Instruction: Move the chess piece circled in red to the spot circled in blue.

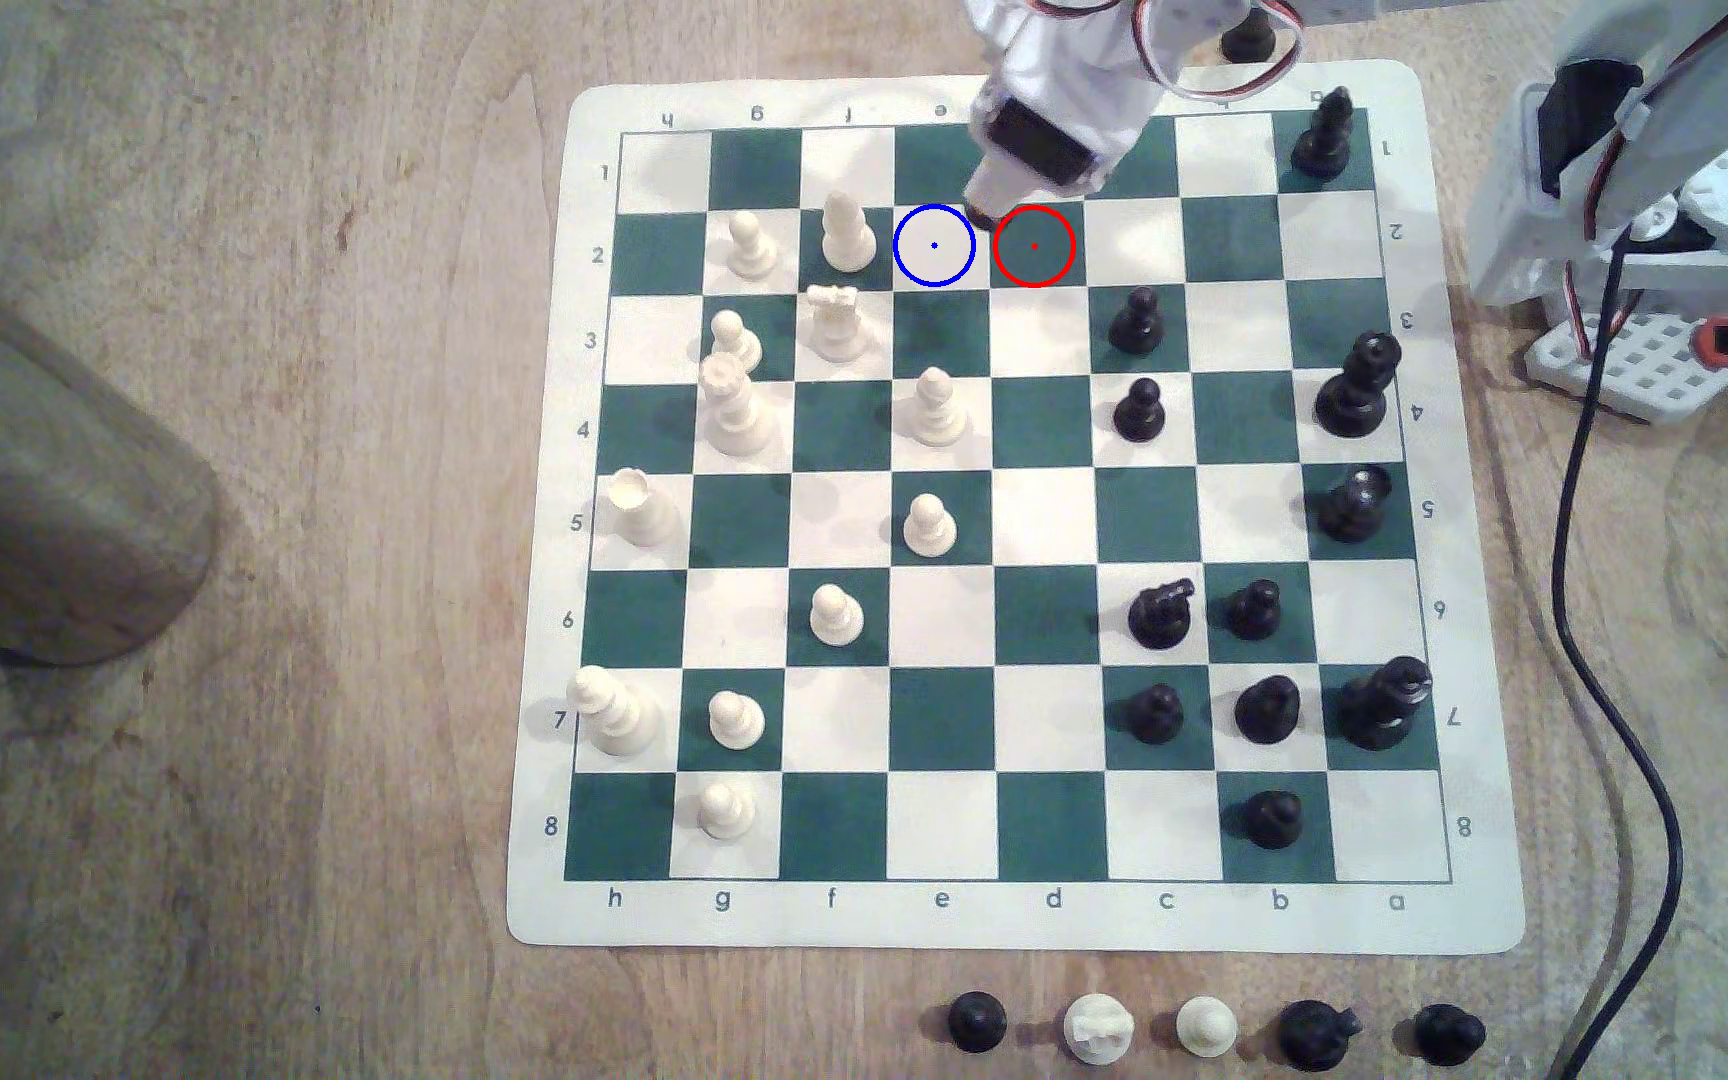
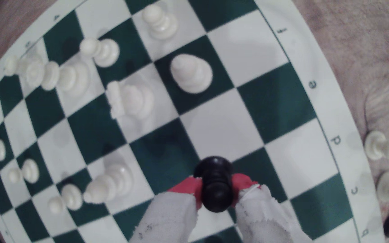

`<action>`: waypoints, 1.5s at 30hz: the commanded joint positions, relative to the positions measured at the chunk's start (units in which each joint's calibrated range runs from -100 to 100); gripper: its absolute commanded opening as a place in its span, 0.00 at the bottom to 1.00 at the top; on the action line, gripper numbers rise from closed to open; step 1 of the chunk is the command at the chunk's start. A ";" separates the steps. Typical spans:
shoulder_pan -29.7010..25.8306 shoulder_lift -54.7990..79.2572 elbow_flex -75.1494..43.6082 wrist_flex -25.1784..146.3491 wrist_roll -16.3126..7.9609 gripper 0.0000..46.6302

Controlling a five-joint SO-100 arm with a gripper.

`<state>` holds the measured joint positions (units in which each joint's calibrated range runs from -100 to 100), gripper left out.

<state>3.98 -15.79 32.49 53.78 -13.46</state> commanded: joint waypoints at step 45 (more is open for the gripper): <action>1.06 18.51 -13.72 -4.24 0.98 0.25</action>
<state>5.31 4.06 22.64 49.00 -12.67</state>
